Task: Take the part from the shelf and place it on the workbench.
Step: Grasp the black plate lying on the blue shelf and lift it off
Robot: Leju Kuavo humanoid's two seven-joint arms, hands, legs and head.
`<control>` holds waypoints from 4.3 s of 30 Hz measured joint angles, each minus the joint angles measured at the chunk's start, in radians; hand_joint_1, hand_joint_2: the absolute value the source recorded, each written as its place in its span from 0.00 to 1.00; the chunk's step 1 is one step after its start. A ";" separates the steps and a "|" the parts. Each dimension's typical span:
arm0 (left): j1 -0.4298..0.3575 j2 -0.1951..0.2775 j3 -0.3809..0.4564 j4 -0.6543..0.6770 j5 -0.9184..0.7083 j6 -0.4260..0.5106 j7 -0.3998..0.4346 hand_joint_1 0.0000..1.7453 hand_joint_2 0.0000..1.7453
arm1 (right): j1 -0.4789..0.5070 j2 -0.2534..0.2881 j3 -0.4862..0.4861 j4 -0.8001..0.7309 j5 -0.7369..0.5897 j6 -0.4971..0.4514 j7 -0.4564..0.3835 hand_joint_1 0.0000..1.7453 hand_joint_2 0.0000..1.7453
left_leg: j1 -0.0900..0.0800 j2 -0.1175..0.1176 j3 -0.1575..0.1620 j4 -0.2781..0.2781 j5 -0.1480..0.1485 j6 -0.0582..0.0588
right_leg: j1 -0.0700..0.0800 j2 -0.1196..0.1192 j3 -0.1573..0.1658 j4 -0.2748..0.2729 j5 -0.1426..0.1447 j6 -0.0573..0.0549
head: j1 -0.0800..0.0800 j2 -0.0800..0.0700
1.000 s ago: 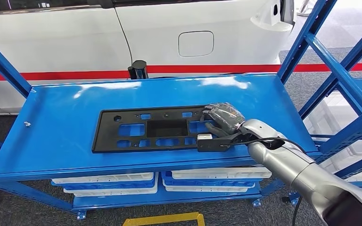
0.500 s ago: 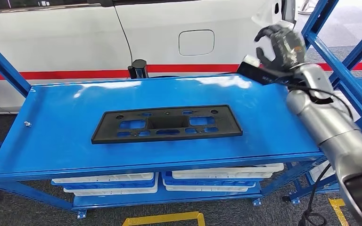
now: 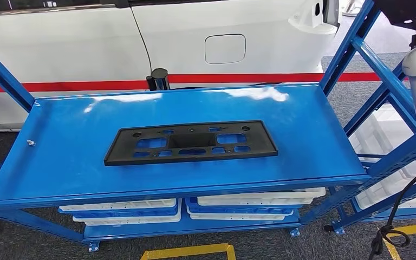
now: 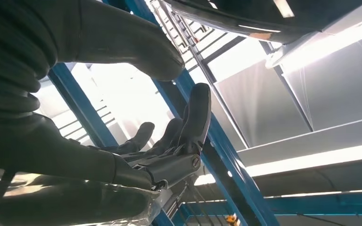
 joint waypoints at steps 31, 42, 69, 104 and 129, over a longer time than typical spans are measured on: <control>0.001 0.003 0.005 0.000 0.027 0.068 -0.052 0.00 0.00 | 0.246 -0.106 -0.140 -0.186 -0.112 0.017 -0.052 0.00 1.00 | 0.000 -0.018 -0.002 0.001 0.001 0.001 | -0.001 -0.018 0.001 -0.005 -0.001 0.000 | 0.000 0.000; 0.001 0.003 0.008 0.000 0.019 0.059 -0.050 0.00 0.00 | 0.286 -0.085 -0.147 -0.213 -0.069 0.051 -0.068 0.00 1.00 | -0.002 -0.014 -0.003 0.001 0.001 0.002 | 0.000 -0.015 0.008 -0.007 0.000 0.001 | 0.000 0.000; -0.010 0.003 -0.024 0.000 -0.030 0.042 0.000 0.00 0.00 | 0.079 0.318 0.138 -0.109 0.023 0.367 -0.043 0.00 1.00 | 0.004 -0.005 -0.002 0.000 0.001 0.001 | 0.005 -0.005 0.004 -0.005 0.000 0.000 | 0.000 0.000; -0.002 0.004 -0.001 0.000 0.029 0.065 -0.018 0.00 0.00 | 0.220 -0.031 0.398 -0.664 -0.324 0.651 0.113 0.00 1.00 | 0.004 -0.006 -0.002 0.000 0.000 0.001 | 0.005 -0.005 0.004 -0.005 0.000 0.000 | 0.000 0.000; -0.004 0.005 0.008 0.000 0.020 0.068 -0.015 0.00 0.00 | 0.280 -0.079 0.636 -0.673 -0.498 0.708 0.155 0.00 1.00 | 0.004 -0.005 -0.001 0.000 0.000 0.001 | 0.005 -0.005 0.004 -0.005 0.000 0.000 | 0.000 0.000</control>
